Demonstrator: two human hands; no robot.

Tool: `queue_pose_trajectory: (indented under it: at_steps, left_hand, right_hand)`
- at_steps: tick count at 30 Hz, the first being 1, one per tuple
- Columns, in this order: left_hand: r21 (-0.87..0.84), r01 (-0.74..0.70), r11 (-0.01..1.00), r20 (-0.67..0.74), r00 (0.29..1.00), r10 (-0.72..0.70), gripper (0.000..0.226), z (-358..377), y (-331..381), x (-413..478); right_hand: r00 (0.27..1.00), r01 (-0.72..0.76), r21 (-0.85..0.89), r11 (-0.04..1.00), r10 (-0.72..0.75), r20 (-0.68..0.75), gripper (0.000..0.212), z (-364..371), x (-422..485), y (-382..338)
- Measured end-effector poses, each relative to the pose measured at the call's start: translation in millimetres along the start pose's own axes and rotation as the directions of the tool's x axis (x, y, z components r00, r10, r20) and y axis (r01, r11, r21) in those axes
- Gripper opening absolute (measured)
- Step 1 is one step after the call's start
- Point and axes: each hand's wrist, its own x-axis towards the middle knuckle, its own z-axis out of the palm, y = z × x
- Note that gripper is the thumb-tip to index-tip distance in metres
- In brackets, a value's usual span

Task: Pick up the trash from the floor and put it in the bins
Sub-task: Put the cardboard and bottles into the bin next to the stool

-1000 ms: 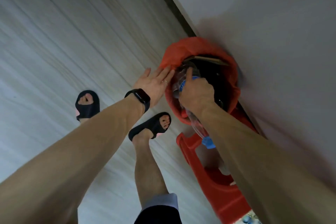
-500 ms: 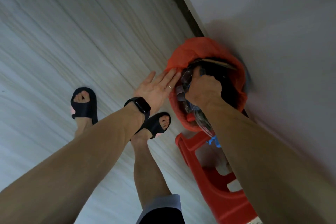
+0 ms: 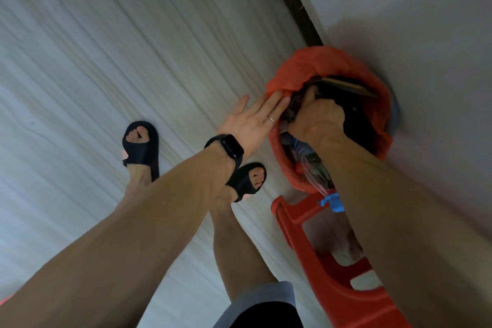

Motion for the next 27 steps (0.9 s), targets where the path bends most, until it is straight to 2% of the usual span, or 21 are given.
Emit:
queue_pose_trajectory:
  at_steps: [2, 4, 7, 9, 11, 12, 14, 16, 18, 19, 21, 22, 23, 24, 27]
  left_hand:
    - [0.017, 0.030, 0.999, 0.002, 1.000, -0.030, 0.074, 1, 3, -4]
    - [0.042, 0.050, 0.998, 0.020, 0.999, -0.051, 0.075, -1, 8, -5]
    - [0.058, 0.071, 0.996, 0.045, 0.996, -0.074, 0.080, -10, 13, -4]
    - [0.043, 0.091, 0.995, 0.051, 0.994, -0.093, 0.081, -16, 14, -4]
    - [0.039, 0.107, 0.993, 0.066, 0.992, -0.110, 0.083, -18, 11, -4]
    - [0.035, 0.111, 0.993, 0.074, 0.991, -0.114, 0.085, -19, 11, -5]
    - [0.018, 0.117, 0.993, 0.074, 0.990, -0.118, 0.087, -21, 15, -8]
    - [-0.028, 0.128, 0.991, 0.100, 0.987, -0.125, 0.085, -21, 20, -14]
    - [-0.190, 0.187, 0.964, 0.132, 0.978, -0.164, 0.080, -20, 23, -17]
    - [-0.337, 0.261, 0.905, 0.142, 0.964, -0.225, 0.076, -20, 24, -16]
    - [-0.630, 0.411, 0.659, 0.186, 0.904, -0.386, 0.068, -21, 32, -11]
    - [-0.702, 0.464, 0.539, 0.229, 0.865, -0.446, 0.065, -23, 39, -5]
    - [-0.728, 0.507, 0.461, 0.275, 0.832, -0.481, 0.061, -24, 44, 1]
    - [-0.733, 0.524, 0.433, 0.296, 0.820, -0.491, 0.057, -23, 46, 9]
    - [-0.704, 0.534, 0.467, 0.283, 0.815, -0.505, 0.045, -21, 36, 26]
  right_hand:
    - [0.999, 0.016, 0.035, 0.999, -0.014, -0.044, 0.110, 5, -5, 12]
    - [1.000, 0.011, 0.058, 0.998, -0.010, -0.018, 0.118, 0, -13, 25]
    - [0.997, 0.005, 0.303, 0.953, -0.030, 0.076, 0.126, -10, -11, 40]
    - [0.997, 0.021, 0.565, 0.825, -0.062, 0.053, 0.110, -21, -17, 45]
    - [0.998, 0.068, 0.744, 0.665, -0.051, -0.045, 0.080, -27, -29, 53]
    - [0.996, 0.084, 0.789, 0.609, -0.029, -0.083, 0.069, -29, -36, 59]
    - [0.996, 0.059, 0.819, 0.570, 0.019, -0.084, 0.066, -26, -58, 79]
    - [1.000, -0.005, 0.821, 0.572, 0.008, 0.001, 0.079, -20, -86, 96]
    - [0.993, -0.067, 0.801, 0.595, -0.043, 0.114, 0.092, -9, -121, 107]
    - [0.987, -0.074, 0.783, 0.617, -0.067, 0.147, 0.096, -2, -137, 108]
    - [0.988, -0.054, 0.727, 0.685, -0.070, 0.140, 0.106, 19, -159, 102]
    - [0.993, -0.044, 0.678, 0.734, -0.041, 0.109, 0.111, 31, -163, 97]
    - [0.998, -0.039, 0.619, 0.784, -0.005, 0.070, 0.112, 41, -164, 91]
    - [0.999, -0.042, 0.564, 0.825, 0.032, 0.028, 0.110, 51, -161, 85]
    - [0.995, -0.041, 0.421, 0.906, 0.076, -0.066, 0.105, 58, -149, 67]
